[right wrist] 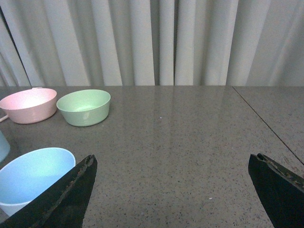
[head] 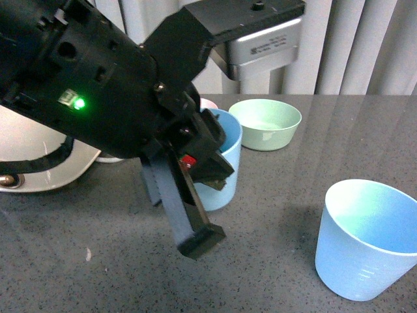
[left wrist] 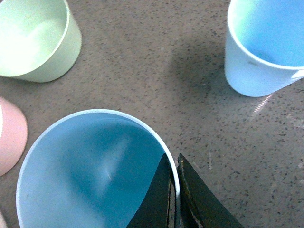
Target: Stack blue cups with both arms
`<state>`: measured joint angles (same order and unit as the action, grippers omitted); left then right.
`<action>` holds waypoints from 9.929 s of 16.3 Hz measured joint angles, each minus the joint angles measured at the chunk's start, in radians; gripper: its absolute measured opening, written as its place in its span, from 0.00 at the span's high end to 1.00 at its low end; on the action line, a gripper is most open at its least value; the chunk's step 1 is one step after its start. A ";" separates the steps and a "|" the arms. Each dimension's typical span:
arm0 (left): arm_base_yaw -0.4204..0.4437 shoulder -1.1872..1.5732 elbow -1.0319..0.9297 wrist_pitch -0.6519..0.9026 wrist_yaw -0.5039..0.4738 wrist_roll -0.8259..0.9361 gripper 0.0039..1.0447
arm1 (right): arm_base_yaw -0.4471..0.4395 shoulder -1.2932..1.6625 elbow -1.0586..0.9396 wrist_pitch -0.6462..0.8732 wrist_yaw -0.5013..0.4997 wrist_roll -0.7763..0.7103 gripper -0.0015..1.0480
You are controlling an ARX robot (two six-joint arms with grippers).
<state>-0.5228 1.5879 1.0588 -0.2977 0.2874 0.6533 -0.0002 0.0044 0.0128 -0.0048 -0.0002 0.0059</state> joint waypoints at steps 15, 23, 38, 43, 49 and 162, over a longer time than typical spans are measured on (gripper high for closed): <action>-0.151 0.071 0.021 -0.069 0.034 -0.016 0.98 | 0.000 0.000 0.000 0.000 0.000 0.000 0.06; -0.150 0.076 0.043 -0.095 0.048 -0.005 0.53 | 0.000 0.000 0.000 0.000 0.000 0.000 0.06; 0.211 -0.085 0.131 0.131 0.182 -0.280 0.06 | 0.000 0.000 0.000 0.000 0.000 0.000 0.06; 0.339 -0.381 -0.247 0.700 -0.394 -0.567 0.38 | 0.000 0.000 0.000 0.000 0.000 0.000 0.06; 0.459 -0.717 -0.792 0.904 -0.356 -0.649 0.99 | 0.000 0.000 0.000 0.000 0.000 0.000 0.06; 0.523 -1.577 -1.044 0.294 -0.288 -0.651 0.06 | 0.426 1.225 0.872 -0.300 -0.026 0.188 0.98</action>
<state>-0.0002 0.0109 0.0147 -0.0036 -0.0002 0.0021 0.4255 1.2297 0.8852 -0.3050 -0.0257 0.1944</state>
